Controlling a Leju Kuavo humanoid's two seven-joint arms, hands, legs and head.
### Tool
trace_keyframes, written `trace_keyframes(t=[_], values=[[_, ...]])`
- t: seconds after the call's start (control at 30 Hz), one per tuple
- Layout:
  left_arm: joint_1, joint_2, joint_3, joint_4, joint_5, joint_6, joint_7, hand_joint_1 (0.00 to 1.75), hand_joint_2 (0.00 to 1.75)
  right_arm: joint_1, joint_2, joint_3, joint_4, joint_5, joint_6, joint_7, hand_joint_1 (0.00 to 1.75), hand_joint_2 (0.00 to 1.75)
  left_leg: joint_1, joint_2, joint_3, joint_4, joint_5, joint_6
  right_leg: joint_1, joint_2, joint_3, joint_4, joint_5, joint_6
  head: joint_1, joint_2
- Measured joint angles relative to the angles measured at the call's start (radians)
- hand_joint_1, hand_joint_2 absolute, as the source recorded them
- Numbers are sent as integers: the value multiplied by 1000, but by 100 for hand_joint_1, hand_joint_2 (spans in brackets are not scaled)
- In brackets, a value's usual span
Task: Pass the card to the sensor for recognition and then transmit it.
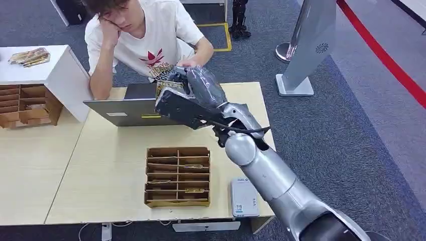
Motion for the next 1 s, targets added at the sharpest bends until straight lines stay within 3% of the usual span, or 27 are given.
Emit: trace_keyframes(t=[0.17,0.27,1.0], values=[[-13,-2,-37,-1,-20,-10,18,0,0,-55,40,64,129,268,-154,37,175,175,0,0,0,0,0,0,0,0,0,0,0,0,0,0],[-19,-8,-55,-5,-22,-14,27,0,0,-66,66,96,194,360,-197,51,175,175,0,0,0,0,0,0,0,0,0,0,0,0,0,0],[-24,-14,-75,-8,-25,-16,29,0,0,-92,98,132,298,377,-205,58,175,175,0,0,0,0,0,0,0,0,-1,0,0,0,0,0]])
